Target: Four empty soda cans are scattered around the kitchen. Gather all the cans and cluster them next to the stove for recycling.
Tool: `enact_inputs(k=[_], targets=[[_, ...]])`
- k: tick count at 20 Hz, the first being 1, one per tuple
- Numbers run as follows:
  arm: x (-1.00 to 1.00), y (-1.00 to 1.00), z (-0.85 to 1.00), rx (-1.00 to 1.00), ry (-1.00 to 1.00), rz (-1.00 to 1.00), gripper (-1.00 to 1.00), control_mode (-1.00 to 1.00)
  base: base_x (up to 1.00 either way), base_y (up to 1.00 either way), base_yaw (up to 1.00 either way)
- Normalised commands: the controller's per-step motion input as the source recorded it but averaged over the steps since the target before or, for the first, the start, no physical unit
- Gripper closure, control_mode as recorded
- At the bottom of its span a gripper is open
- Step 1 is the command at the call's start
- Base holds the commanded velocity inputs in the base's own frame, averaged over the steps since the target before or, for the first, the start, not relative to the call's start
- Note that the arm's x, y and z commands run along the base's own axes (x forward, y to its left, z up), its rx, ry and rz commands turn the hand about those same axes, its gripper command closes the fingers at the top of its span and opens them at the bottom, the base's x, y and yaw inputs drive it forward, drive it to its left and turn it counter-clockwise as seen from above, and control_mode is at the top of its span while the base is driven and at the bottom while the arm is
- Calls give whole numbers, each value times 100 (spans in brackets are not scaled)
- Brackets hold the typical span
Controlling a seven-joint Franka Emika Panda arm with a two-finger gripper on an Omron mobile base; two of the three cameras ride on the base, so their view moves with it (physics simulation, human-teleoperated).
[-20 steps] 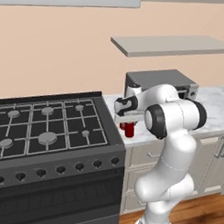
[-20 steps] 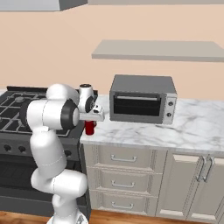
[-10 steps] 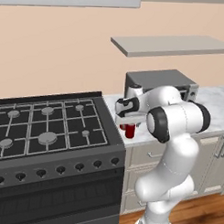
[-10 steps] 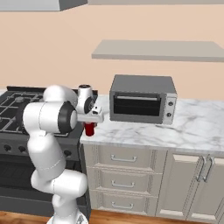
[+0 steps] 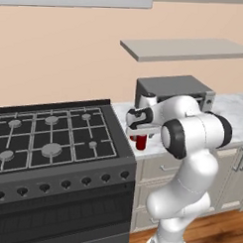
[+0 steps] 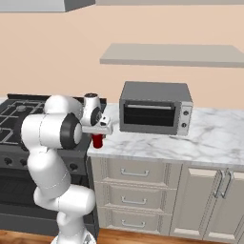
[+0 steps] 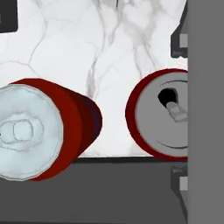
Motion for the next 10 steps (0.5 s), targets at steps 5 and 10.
enact_inputs(k=[5,10], targets=[[-17,-1,26,1,-4,0,-100,-100,0,0,0],[-29,-3,33,3,-1,0,-100,-100,0,0,0]])
